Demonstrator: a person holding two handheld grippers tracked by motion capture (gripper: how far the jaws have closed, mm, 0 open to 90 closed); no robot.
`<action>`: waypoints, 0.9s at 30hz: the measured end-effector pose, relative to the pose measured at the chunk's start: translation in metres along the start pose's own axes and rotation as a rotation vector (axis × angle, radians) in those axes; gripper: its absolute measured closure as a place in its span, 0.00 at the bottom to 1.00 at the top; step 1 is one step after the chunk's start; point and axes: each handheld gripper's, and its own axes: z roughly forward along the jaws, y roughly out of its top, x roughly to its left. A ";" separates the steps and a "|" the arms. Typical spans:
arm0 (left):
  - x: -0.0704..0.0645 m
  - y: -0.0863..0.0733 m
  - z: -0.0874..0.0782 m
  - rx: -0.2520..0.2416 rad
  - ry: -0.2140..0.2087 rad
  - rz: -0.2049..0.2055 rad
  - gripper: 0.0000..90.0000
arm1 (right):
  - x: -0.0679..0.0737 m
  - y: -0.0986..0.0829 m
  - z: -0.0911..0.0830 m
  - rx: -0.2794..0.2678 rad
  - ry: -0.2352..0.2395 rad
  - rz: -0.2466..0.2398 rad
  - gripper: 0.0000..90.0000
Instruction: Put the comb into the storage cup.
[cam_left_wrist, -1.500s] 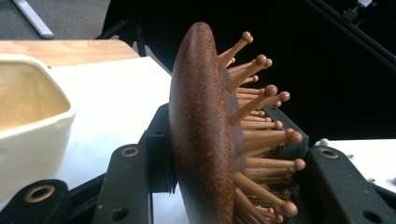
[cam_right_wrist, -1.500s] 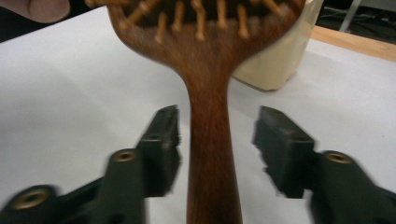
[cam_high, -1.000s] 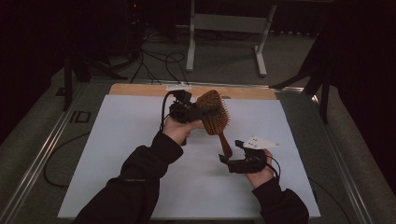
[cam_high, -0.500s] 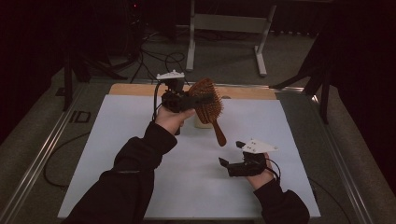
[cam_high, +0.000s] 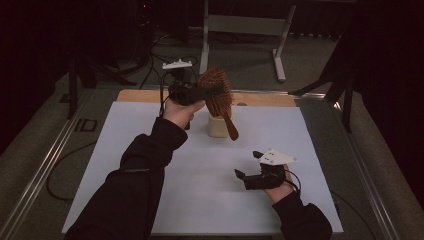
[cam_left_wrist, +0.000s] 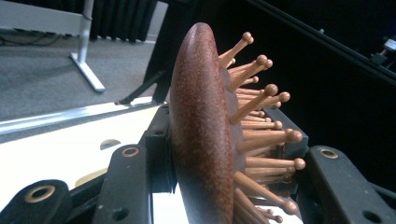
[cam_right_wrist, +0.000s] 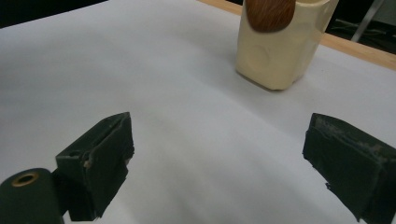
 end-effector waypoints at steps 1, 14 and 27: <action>0.001 0.002 0.000 -0.005 0.005 -0.003 0.60 | 0.000 0.000 0.000 0.001 -0.002 0.000 0.09; 0.021 0.023 0.003 -0.044 0.089 -0.015 0.60 | 0.002 0.001 0.000 0.004 0.002 -0.001 0.11; 0.039 0.031 0.012 -0.089 0.185 -0.034 0.60 | 0.002 0.000 -0.002 -0.008 0.001 -0.014 0.11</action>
